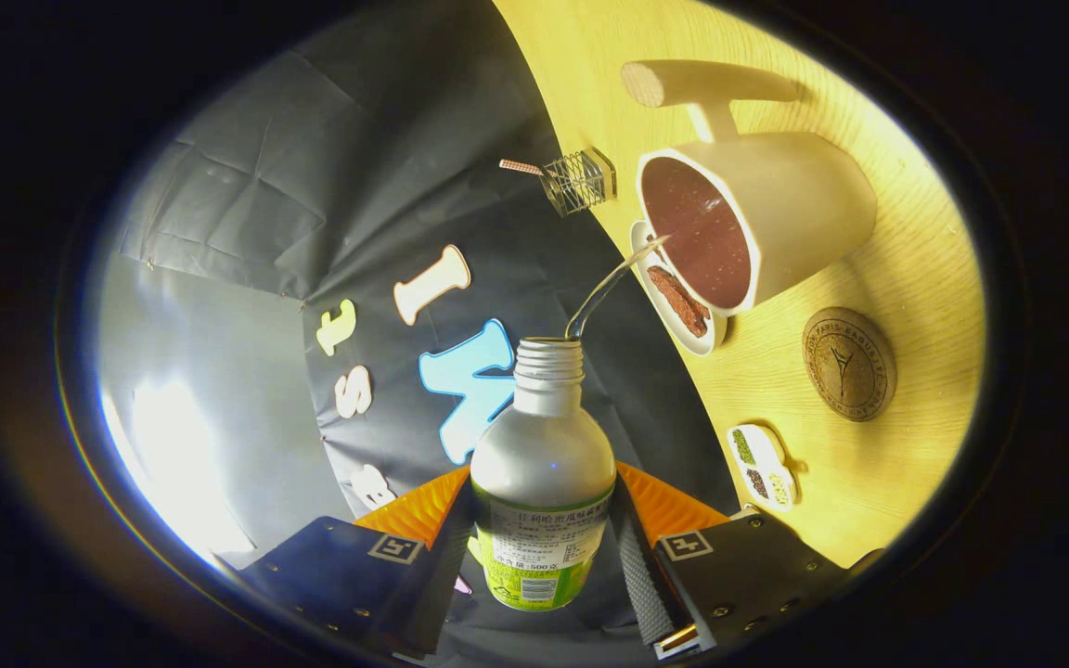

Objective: Take the bottle from table, then pour the juice into the cup, finally place the bottle on the coaster

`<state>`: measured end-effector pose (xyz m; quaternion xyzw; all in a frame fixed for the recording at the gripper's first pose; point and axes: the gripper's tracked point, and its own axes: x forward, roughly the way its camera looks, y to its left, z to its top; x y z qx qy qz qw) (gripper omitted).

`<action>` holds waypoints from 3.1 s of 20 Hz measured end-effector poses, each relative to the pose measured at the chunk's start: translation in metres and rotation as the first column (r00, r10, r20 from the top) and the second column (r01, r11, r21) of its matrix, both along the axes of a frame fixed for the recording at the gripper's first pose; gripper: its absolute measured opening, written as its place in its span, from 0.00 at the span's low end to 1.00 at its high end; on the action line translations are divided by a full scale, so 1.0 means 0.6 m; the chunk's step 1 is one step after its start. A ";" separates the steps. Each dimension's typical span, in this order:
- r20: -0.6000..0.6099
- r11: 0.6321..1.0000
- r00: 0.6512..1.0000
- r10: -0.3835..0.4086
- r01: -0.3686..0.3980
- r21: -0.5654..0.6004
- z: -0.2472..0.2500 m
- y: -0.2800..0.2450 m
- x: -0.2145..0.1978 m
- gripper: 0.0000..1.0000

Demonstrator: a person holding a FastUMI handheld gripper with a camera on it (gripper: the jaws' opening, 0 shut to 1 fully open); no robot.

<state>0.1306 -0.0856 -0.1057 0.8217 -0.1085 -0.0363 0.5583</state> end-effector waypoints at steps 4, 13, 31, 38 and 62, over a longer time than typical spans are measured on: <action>0.002 1.000 1.000 -0.011 0.011 0.015 0.000 -0.009 0.000 0.77; -0.010 0.999 1.000 -0.005 0.005 0.034 -0.009 -0.011 0.001 0.77; -0.040 1.000 0.999 -0.015 0.015 0.002 -0.043 -0.025 -0.015 0.77; -0.048 1.000 0.999 -0.008 0.007 -0.011 -0.052 -0.018 -0.016 0.77; -0.142 0.895 0.988 0.063 -0.119 -0.431 -0.068 -0.005 -0.026 0.77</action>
